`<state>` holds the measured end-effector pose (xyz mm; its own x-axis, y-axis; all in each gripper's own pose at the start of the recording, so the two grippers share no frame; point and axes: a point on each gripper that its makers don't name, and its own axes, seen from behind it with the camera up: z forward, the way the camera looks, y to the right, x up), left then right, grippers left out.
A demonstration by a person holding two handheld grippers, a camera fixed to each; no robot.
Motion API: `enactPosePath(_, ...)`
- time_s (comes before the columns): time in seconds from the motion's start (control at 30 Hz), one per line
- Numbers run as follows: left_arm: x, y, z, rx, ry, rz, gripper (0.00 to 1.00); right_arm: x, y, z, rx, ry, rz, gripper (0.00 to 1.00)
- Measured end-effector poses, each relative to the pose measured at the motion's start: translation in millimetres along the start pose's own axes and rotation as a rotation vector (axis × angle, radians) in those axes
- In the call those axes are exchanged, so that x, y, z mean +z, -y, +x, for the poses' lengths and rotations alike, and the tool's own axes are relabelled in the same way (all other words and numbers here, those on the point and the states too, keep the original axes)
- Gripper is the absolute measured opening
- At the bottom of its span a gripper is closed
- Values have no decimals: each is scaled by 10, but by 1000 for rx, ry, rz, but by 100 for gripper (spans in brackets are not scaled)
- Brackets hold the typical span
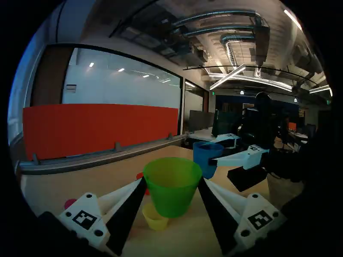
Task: Pour water
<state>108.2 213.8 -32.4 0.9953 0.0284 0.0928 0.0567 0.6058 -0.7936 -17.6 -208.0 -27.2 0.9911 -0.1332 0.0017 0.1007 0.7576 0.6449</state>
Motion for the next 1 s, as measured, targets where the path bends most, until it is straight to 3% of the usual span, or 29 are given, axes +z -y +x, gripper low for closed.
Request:
enactPosePath(0.6, -60, -49, -19, 15, 4, -16, 86, 23, 29, 89, -22, -8, 8, 91)
enactPosePath(1.0, -46, -97, -137, 35, 12, -26, 86, 89, 40, 260, -114, -26, 32, 90)
